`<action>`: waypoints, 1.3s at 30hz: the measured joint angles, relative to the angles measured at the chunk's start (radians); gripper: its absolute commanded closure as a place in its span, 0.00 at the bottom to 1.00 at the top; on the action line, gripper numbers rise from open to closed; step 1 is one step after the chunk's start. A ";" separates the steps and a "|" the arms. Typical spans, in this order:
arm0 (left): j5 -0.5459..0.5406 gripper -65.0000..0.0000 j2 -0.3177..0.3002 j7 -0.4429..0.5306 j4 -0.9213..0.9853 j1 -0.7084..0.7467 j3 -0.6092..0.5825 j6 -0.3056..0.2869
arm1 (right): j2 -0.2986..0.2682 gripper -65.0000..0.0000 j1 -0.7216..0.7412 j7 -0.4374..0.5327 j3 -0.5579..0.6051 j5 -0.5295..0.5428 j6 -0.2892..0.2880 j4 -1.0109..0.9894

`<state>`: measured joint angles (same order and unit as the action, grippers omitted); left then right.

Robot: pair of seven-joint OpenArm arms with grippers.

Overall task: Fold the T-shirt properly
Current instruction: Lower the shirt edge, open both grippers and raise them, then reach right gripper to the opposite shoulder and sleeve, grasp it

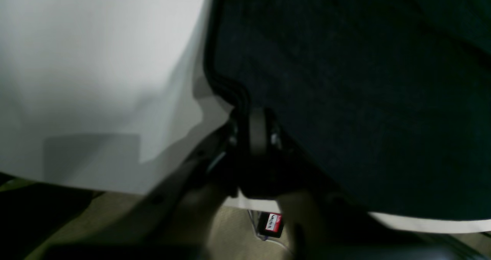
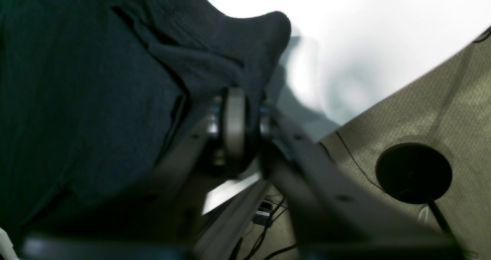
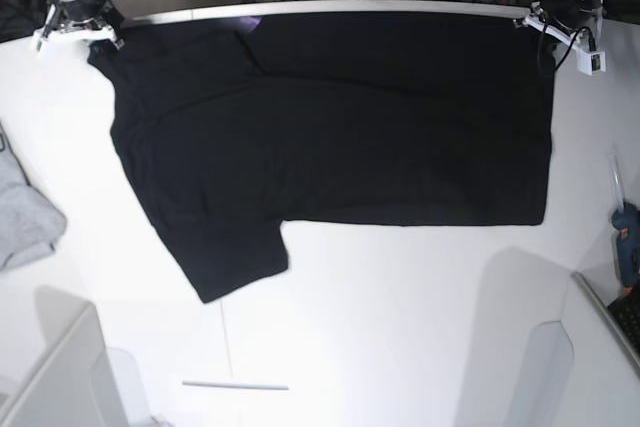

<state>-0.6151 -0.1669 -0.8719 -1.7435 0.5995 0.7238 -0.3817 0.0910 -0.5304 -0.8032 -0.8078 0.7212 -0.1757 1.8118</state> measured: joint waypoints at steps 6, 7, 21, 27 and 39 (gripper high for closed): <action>-0.002 0.25 0.003 -0.001 0.000 0.002 0.025 0.007 | 0.004 0.63 -0.013 0.010 -0.027 0.005 0.000 0.000; -0.003 0.21 0.006 0.000 -0.001 0.002 0.049 0.006 | 0.008 0.63 -0.010 0.010 -0.050 0.008 0.000 0.000; 0.000 0.17 0.014 0.000 -0.051 -0.008 0.291 0.002 | -0.002 0.63 0.014 0.013 -0.185 0.000 0.000 0.061; 0.002 0.17 0.013 -0.002 -0.052 -0.048 0.381 0.003 | -0.055 0.63 0.061 0.010 -0.180 -0.003 0.003 0.074; 0.002 1.00 0.013 -0.007 -0.168 -0.126 0.525 -0.005 | -0.117 0.62 0.256 0.004 -0.088 -0.191 -0.097 0.074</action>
<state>-0.6128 -0.1539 -0.8791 -1.9114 0.4740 1.2484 -0.3870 -0.0257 -0.2745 -0.7990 -0.8955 0.5301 -0.2729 1.8854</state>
